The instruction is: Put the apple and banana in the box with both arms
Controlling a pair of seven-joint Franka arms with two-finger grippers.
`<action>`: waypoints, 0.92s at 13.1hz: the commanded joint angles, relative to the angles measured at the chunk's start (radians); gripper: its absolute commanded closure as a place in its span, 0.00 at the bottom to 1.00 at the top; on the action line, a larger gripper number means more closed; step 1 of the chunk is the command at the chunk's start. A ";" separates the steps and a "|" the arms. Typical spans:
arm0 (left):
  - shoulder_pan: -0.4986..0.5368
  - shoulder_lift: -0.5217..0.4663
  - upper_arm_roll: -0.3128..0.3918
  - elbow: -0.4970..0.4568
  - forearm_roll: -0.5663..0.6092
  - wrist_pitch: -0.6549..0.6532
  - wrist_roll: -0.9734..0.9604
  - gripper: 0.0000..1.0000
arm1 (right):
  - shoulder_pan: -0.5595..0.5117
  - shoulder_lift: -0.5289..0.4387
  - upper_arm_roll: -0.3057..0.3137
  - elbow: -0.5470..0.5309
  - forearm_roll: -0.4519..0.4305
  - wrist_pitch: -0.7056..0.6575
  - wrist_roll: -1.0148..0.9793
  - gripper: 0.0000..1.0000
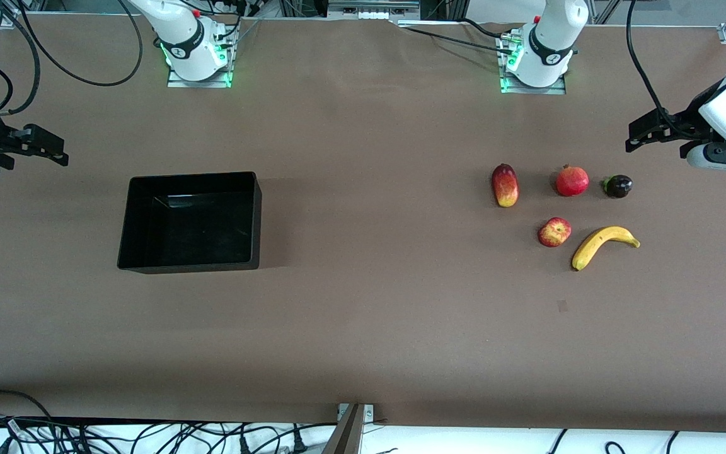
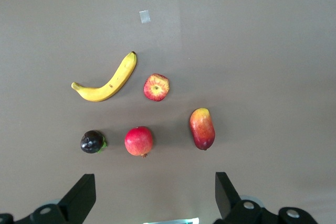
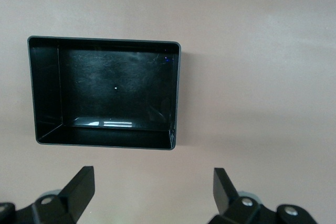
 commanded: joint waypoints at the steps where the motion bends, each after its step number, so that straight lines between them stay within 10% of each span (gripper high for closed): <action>1: 0.003 0.006 -0.004 0.019 0.007 -0.014 -0.003 0.00 | -0.006 0.009 0.004 0.021 -0.012 -0.008 0.015 0.00; 12: 0.006 0.006 -0.004 0.018 0.007 -0.016 -0.003 0.00 | -0.007 0.009 -0.007 0.014 -0.016 -0.099 0.015 0.00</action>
